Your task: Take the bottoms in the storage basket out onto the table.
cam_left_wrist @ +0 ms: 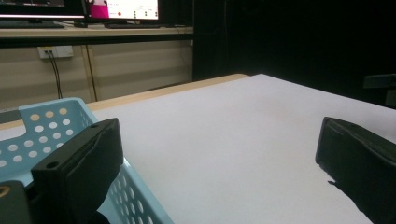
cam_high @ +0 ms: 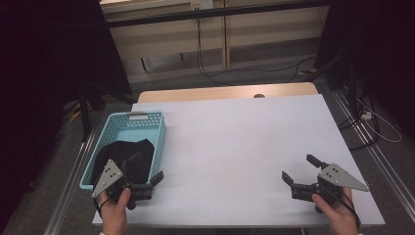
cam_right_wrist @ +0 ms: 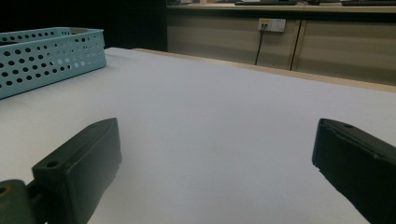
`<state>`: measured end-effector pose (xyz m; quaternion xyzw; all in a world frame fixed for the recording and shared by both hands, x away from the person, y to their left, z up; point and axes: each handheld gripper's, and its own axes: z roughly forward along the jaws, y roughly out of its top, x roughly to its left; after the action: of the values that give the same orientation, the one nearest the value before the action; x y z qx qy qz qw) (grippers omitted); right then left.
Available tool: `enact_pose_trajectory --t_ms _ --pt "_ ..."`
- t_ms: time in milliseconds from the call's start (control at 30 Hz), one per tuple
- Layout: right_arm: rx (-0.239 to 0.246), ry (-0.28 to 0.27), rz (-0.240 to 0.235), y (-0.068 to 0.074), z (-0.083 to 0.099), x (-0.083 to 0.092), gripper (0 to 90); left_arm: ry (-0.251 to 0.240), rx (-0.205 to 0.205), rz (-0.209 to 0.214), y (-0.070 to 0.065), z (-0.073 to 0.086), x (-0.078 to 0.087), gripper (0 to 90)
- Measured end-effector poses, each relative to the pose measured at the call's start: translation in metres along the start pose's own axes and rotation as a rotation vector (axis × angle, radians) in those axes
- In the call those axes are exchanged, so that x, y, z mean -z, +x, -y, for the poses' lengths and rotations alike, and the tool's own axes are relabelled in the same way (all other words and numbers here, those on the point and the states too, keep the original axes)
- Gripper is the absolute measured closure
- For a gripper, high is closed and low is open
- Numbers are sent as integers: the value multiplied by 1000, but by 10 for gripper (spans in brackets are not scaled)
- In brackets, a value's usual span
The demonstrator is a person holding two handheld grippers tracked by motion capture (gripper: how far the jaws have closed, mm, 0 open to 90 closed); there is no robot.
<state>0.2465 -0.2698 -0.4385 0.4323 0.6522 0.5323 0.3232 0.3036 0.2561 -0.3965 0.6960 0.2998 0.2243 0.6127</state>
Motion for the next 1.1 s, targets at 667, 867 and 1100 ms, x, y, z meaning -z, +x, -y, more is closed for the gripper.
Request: enact_pose_trajectory --t_ms 667,867,1100 --pt "14 -8 -23 2 -1 3 13 -20 -12 33 -9 -17 -2 9" --pt "6 -3 -28 0 1 5 12 -29 -1 54 -10 -26 -6 11" --pt "-2 -8 -28 0 1 8 13 -18 -9 58 -7 -38 -9 11"
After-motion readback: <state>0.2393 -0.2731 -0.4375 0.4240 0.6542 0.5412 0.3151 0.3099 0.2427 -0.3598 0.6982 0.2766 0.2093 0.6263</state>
